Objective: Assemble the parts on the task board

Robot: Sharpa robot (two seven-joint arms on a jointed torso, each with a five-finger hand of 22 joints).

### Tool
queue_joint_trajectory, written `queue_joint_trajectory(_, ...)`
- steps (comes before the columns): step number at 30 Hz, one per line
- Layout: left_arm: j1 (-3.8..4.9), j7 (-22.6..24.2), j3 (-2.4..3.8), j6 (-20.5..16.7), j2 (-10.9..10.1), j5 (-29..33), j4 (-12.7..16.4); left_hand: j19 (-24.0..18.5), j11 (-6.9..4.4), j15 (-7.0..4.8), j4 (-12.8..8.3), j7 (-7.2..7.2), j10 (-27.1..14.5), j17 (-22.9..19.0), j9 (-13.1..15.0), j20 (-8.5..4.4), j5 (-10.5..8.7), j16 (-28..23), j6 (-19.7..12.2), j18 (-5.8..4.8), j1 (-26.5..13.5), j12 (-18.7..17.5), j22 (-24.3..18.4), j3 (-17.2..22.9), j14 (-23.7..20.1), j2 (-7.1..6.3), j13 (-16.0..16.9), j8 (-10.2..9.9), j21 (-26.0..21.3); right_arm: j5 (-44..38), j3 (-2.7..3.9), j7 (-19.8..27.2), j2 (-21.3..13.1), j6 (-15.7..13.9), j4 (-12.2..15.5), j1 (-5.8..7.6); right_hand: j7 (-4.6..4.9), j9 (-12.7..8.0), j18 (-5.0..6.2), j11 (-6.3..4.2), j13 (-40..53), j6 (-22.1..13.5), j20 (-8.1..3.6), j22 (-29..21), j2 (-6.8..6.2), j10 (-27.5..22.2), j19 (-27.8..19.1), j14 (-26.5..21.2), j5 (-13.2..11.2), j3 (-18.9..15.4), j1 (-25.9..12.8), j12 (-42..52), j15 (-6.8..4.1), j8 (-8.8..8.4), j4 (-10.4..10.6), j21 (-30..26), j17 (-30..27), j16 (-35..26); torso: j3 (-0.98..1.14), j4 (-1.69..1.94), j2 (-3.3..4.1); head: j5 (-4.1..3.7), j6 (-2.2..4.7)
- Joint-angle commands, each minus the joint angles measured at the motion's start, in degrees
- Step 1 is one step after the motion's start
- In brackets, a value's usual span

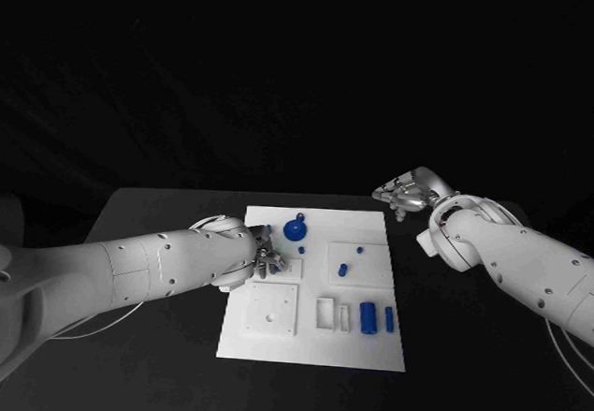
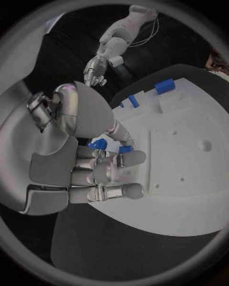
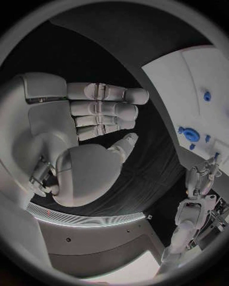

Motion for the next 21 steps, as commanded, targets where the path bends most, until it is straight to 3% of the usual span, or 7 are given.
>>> queue_joint_trajectory(1, -0.07, -1.8, -0.26, 3.8, -0.1, -0.3, -0.7, -0.2, -1.07, -0.43, -2.5, -5.6, 2.2, -0.1, 0.1, 0.03, -0.31, -0.2, 7.1, -0.29, 0.8, 0.0, 1.0, 2.7, -0.2, 1.27, -0.1, 0.2, 0.1, 0.1, 0.04, -0.1, 0.1, 0.9, -0.1, -0.04, 0.07, -0.1, 0.73, 0.06, 0.0, -0.3, -0.04, 0.7, 0.09, -0.4, 1.1, -0.3, 0.2, 0.1, -0.4, 0.3, 0.02, -0.17, -0.1, -0.2, 0.0, 0.3, 0.0, 0.03, -0.03, 0.01, 0.0)
queue_joint_trajectory(21, 1.08, -2.3, 0.31, 6.4, 0.9, 0.3, -2.4, -0.2, -1.08, -0.45, -2.6, -5.61, 2.3, 0.1, 0.1, -0.01, -0.13, -0.2, 7.1, -0.34, 0.9, 0.0, 1.0, 2.7, -0.1, 1.35, -0.1, 0.2, 0.0, -0.2, 0.04, -0.4, 0.4, 2.3, -0.4, -0.41, 0.11, -0.1, 0.72, 0.09, 0.0, -0.4, -0.02, 0.7, 0.28, -0.6, 1.1, -0.4, 0.2, 0.1, -0.5, 0.3, 0.04, -0.17, -0.6, -0.3, 0.0, 0.3, 0.03, 0.01, -0.02, -0.11, -0.01)
